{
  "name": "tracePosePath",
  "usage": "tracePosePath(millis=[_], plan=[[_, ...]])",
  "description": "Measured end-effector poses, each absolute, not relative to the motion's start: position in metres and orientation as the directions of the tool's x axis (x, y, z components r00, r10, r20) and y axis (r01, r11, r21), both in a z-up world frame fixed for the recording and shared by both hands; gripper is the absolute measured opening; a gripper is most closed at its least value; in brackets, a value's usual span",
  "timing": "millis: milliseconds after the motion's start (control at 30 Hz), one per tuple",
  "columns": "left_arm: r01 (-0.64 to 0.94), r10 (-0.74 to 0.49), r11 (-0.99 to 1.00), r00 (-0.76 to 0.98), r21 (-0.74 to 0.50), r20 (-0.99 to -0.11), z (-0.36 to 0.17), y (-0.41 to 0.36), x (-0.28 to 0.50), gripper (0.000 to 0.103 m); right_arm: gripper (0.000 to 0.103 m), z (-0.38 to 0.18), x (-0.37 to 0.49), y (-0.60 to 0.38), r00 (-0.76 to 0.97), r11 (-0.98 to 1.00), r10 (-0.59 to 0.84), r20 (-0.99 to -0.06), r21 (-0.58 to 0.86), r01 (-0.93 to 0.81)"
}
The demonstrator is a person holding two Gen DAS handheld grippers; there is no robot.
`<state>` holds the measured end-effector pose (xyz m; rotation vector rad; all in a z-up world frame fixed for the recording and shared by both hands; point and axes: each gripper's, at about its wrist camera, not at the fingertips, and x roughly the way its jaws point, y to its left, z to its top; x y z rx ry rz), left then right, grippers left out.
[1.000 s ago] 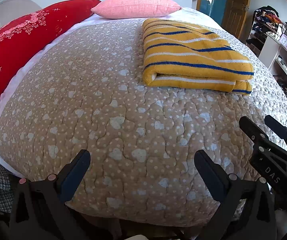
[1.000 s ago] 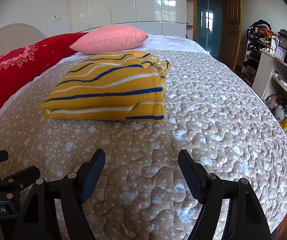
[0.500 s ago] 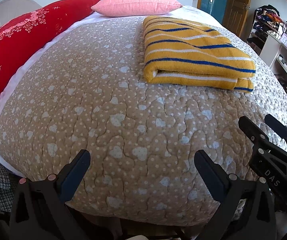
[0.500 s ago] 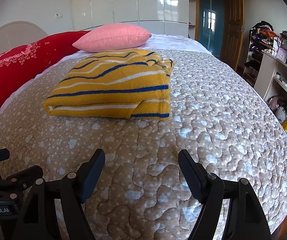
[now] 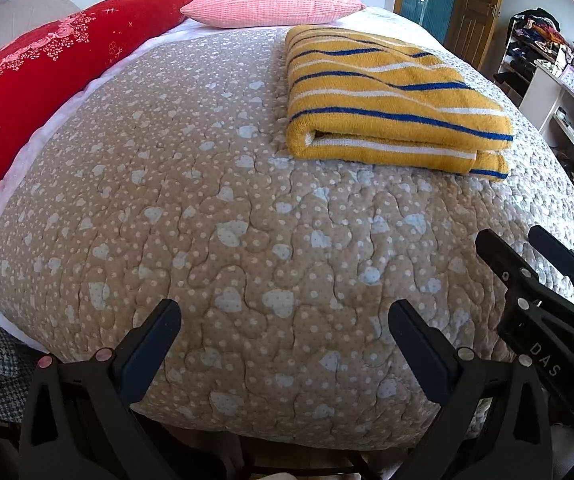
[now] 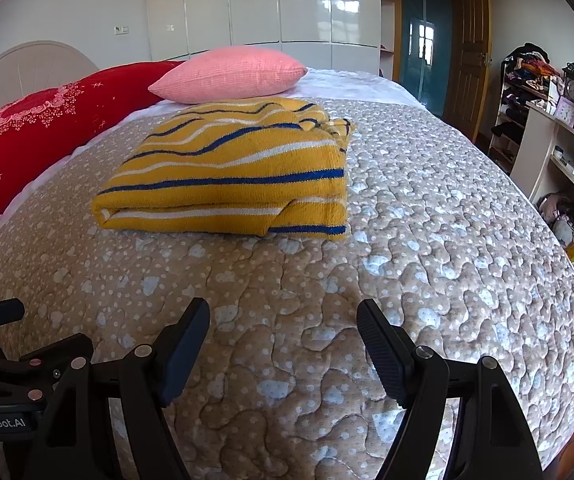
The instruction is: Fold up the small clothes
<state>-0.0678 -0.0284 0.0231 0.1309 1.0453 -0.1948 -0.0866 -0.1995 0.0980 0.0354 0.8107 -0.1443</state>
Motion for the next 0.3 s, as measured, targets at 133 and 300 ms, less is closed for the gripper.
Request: tracePosePath(millis=[133,300], plan=[[0.221,-0.092,0.975,0.486,0.020,-0.869,0.0217,-0.0281,-0.0679,0.103,0.081,0.0978,-0.0865,-0.1983,0.680,0.990,-0.112,-0.724,-0.024,0.137],[0.222,-0.094,0.975,0.487,0.019,-0.869,0.0220,-0.0274,-0.0677,0.103,0.081,0.0961,-0.0863,-0.1963,0.678,0.991,-0.107,-0.728,-0.027,0.128]])
